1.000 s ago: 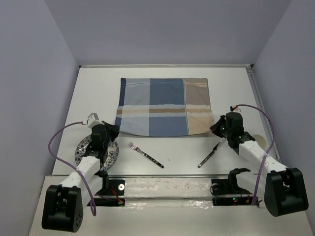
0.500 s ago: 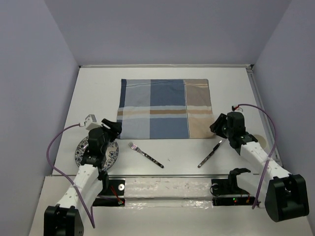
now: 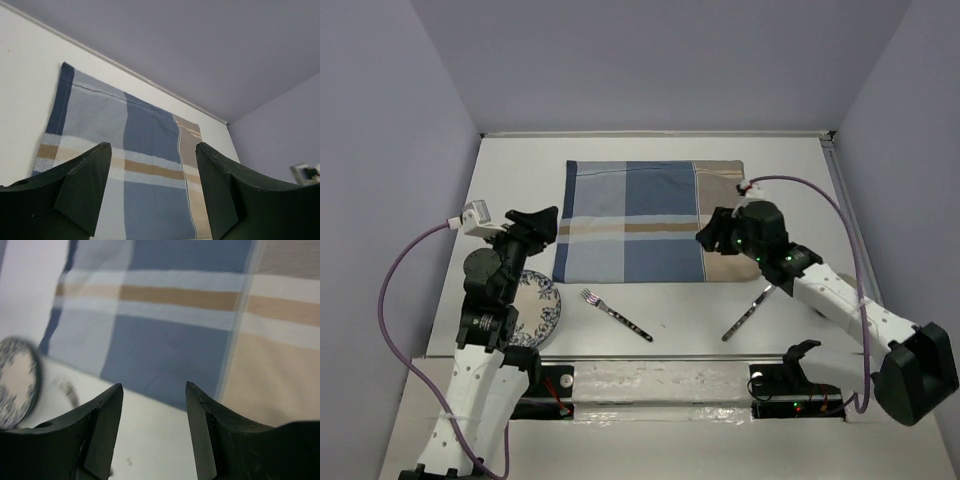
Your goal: Set the dinner table for one person
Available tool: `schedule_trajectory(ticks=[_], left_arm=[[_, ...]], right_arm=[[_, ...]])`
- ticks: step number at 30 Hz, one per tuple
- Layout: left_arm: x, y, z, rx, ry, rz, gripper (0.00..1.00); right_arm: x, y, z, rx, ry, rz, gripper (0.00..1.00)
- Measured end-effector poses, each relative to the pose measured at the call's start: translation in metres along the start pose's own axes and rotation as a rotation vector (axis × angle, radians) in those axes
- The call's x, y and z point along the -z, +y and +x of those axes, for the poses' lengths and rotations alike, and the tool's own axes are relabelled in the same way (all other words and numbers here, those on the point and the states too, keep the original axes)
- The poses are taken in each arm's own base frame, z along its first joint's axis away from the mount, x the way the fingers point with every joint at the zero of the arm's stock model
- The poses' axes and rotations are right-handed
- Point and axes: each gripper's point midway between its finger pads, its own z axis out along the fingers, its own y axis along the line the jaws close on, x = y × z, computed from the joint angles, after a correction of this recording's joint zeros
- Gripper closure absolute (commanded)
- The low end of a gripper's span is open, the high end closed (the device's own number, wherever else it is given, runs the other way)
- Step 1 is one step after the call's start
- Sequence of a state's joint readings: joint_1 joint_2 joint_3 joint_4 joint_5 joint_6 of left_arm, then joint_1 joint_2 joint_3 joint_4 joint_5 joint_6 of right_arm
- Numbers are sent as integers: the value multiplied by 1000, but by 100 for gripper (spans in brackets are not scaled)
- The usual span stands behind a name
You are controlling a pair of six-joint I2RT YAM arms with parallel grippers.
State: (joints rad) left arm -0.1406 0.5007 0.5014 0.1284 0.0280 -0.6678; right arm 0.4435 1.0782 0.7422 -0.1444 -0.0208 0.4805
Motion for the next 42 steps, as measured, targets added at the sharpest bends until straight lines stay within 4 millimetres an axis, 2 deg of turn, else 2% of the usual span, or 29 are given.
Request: schedule_trajectory(ticks=[2, 5, 9, 11, 12, 15, 20, 23, 29, 34, 42], left_arm=[[4, -21, -18, -36, -19, 52, 14], [16, -57, -49, -111, -55, 136, 6], [32, -90, -80, -221, -112, 217, 1], [40, -102, -92, -266, -144, 251, 1], [43, -105, -94, -283, -153, 263, 1], [45, -103, -92, -311, -155, 262, 1], [37, -80, -73, -323, -125, 212, 1], [34, -72, -66, -328, -111, 192, 1], [43, -78, -71, -340, -141, 210, 1], [52, -84, -76, -339, -169, 233, 1], [56, -89, -73, -342, -165, 256, 1]], right_arm=[[-13, 47, 25, 47, 78, -113, 41], [-31, 104, 62, 93, 173, -232, 41], [-54, 179, 108, 111, 264, -392, 40], [-60, 206, 127, 101, 306, -458, 40], [-64, 223, 140, 98, 329, -491, 40], [-69, 253, 166, 90, 380, -545, 40], [-65, 290, 194, 57, 419, -599, 42], [-68, 307, 210, 34, 438, -609, 44], [-85, 311, 242, 7, 473, -550, 45], [-102, 304, 254, -13, 479, -488, 46], [-124, 310, 270, -49, 503, -455, 54]])
